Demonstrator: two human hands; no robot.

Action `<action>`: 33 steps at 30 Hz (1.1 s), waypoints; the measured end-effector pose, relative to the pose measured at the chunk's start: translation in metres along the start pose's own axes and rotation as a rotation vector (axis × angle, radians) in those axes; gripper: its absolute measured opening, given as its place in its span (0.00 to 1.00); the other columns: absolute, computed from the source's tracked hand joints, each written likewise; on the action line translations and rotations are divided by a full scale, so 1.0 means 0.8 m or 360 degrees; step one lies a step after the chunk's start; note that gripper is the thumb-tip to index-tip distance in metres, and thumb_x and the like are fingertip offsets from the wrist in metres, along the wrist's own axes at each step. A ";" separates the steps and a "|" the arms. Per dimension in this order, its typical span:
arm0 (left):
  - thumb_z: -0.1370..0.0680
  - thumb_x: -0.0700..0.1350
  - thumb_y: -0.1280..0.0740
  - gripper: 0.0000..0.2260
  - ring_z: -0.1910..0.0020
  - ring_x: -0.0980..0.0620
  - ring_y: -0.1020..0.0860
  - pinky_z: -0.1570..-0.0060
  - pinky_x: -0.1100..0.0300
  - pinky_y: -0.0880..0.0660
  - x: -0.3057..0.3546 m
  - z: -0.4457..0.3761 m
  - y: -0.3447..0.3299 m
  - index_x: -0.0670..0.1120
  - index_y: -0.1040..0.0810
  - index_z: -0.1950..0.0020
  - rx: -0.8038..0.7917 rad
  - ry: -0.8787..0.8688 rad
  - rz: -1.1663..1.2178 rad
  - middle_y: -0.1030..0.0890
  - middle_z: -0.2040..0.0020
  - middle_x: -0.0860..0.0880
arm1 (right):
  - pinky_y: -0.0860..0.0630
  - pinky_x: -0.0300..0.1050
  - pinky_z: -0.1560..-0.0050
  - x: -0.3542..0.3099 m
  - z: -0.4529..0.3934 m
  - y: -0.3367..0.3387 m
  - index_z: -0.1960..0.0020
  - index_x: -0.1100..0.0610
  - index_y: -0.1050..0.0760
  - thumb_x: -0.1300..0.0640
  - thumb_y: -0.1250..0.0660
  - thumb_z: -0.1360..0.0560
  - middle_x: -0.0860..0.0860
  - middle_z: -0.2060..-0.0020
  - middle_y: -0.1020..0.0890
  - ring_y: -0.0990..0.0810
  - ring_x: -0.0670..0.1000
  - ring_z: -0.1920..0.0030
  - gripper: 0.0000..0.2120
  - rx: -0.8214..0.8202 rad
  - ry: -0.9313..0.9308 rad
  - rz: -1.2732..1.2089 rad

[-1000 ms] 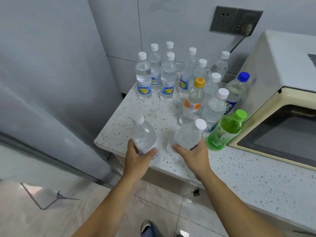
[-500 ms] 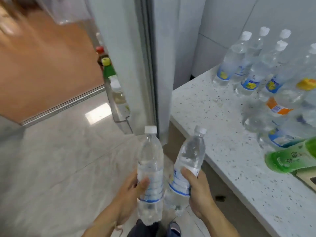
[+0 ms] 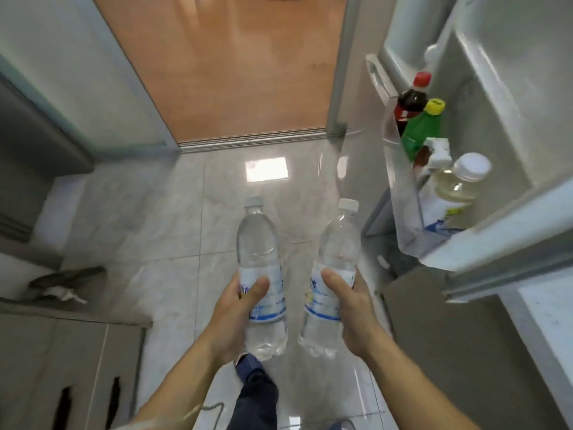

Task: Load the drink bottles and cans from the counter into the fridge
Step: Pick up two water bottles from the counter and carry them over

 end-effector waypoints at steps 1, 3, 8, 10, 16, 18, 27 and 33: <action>0.34 0.61 0.23 0.37 0.43 0.39 0.18 0.47 0.44 0.21 0.016 -0.010 0.015 0.46 0.28 0.31 0.0008 -0.0028 -0.0028 0.18 0.40 0.41 | 0.18 0.59 0.48 -0.004 -0.014 -0.020 0.42 0.49 0.20 0.45 0.24 0.36 0.57 0.48 0.14 0.15 0.60 0.49 0.24 -0.0002 0.0010 0.0005; 0.32 0.59 0.24 0.33 0.45 0.41 0.17 0.47 0.46 0.20 0.050 -0.032 0.044 0.46 0.27 0.32 0.0048 -0.0085 -0.0083 0.17 0.42 0.43 | 0.17 0.56 0.51 -0.012 -0.039 -0.058 0.45 0.47 0.19 0.45 0.24 0.37 0.57 0.49 0.14 0.14 0.60 0.50 0.21 0.0001 0.0014 0.0009; 0.35 0.60 0.28 0.31 0.47 0.46 0.16 0.49 0.49 0.18 0.129 -0.087 0.099 0.50 0.26 0.34 0.0095 -0.0172 -0.0155 0.16 0.44 0.47 | 0.17 0.48 0.58 -0.035 -0.097 -0.138 0.52 0.39 0.18 0.43 0.26 0.37 0.54 0.52 0.13 0.13 0.56 0.52 0.13 0.0016 0.0027 0.0065; 0.34 0.60 0.29 0.31 0.47 0.45 0.16 0.46 0.46 0.19 0.152 -0.112 0.111 0.50 0.27 0.34 0.0085 -0.0174 -0.0169 0.16 0.43 0.47 | 0.18 0.44 0.60 -0.041 -0.121 -0.157 0.52 0.37 0.19 0.43 0.27 0.36 0.51 0.52 0.13 0.13 0.54 0.53 0.12 0.0022 0.0039 0.0073; 0.29 0.56 0.31 0.27 0.46 0.44 0.17 0.44 0.42 0.21 0.207 -0.207 0.112 0.49 0.29 0.33 0.0039 -0.0147 -0.0200 0.17 0.42 0.46 | 0.18 0.43 0.59 -0.068 -0.211 -0.177 0.48 0.34 0.22 0.39 0.27 0.37 0.47 0.50 0.14 0.14 0.51 0.51 0.17 0.0102 0.0097 0.0117; 0.29 0.55 0.31 0.26 0.46 0.43 0.17 0.44 0.42 0.21 0.226 -0.247 0.108 0.49 0.28 0.32 0.0005 -0.0136 -0.0207 0.17 0.42 0.46 | 0.17 0.44 0.58 -0.080 -0.251 -0.180 0.42 0.37 0.24 0.38 0.27 0.36 0.47 0.48 0.15 0.14 0.51 0.50 0.23 0.0150 0.0101 0.0100; 0.31 0.57 0.29 0.28 0.49 0.45 0.15 0.55 0.53 0.18 0.348 -0.440 0.041 0.49 0.27 0.33 -0.0200 -0.0149 -0.0343 0.15 0.46 0.47 | 0.18 0.58 0.45 -0.183 -0.439 -0.175 0.33 0.48 0.26 0.47 0.28 0.28 0.53 0.44 0.16 0.15 0.56 0.45 0.24 0.0255 0.0177 -0.0099; 0.31 0.55 0.28 0.27 0.50 0.43 0.15 0.53 0.49 0.18 0.413 -0.547 -0.019 0.48 0.26 0.35 -0.0353 -0.0110 -0.0354 0.15 0.47 0.44 | 0.20 0.63 0.42 -0.258 -0.522 -0.154 0.33 0.51 0.27 0.51 0.29 0.26 0.57 0.43 0.17 0.16 0.60 0.44 0.23 0.0429 0.0259 -0.0157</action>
Point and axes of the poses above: each hand's wrist, its own z-axis away from the middle knuckle, its own y-axis out of the back of the hand, x = y × z, the point moved 6 cm from there along -z, towards the middle knuckle
